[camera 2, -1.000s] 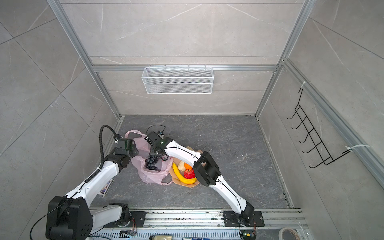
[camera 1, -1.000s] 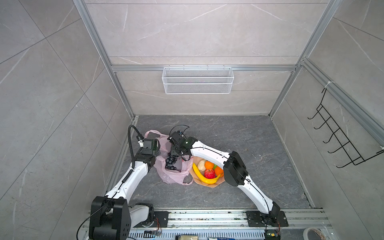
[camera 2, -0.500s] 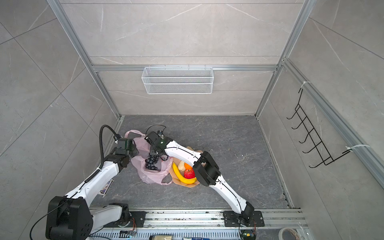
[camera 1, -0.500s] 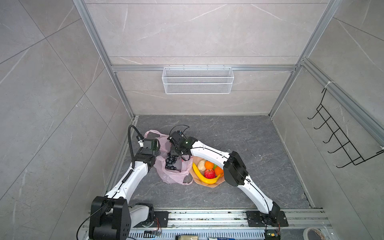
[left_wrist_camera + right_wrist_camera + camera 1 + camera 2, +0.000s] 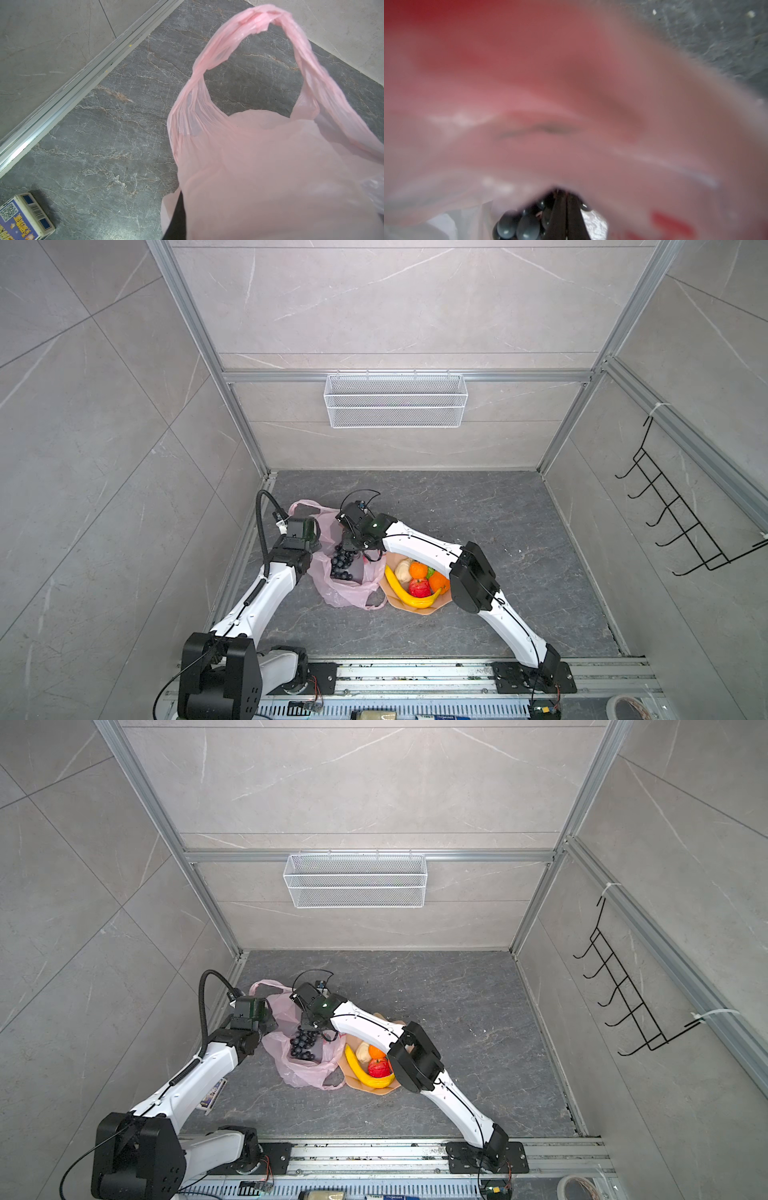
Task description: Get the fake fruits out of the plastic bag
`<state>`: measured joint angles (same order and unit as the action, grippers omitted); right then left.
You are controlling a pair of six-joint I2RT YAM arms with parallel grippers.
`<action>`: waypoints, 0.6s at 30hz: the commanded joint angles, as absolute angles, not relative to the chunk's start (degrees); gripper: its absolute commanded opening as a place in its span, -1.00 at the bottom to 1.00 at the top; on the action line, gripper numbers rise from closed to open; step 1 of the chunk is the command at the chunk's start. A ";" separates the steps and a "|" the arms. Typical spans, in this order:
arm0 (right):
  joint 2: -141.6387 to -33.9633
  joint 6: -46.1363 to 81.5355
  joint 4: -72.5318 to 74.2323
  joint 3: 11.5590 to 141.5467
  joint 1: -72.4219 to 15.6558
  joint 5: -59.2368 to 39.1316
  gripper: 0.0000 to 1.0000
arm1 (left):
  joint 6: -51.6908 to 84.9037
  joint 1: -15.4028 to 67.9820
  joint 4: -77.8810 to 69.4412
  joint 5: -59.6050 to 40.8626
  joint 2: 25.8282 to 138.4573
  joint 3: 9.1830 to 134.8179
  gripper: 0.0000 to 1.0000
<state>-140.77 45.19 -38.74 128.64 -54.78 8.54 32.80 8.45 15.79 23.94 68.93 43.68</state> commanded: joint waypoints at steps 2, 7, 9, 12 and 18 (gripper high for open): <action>-134.96 41.78 -37.09 126.86 -55.58 10.73 -1.00 | 32.82 8.61 15.33 26.16 67.94 44.25 -1.00; -133.09 38.99 -37.45 126.63 -56.51 13.07 -1.00 | 32.82 8.55 15.90 26.80 68.27 44.56 -1.00; -132.57 38.12 -37.28 126.56 -56.77 12.88 -1.00 | 32.84 8.53 16.25 26.82 68.47 44.87 -1.00; -131.68 37.19 -37.18 126.63 -56.98 12.73 -1.00 | 32.93 8.53 17.24 29.28 68.99 45.67 -1.00; -129.45 34.75 -36.61 126.23 -57.46 11.86 -1.00 | 33.81 8.01 18.52 30.89 70.93 47.83 -1.00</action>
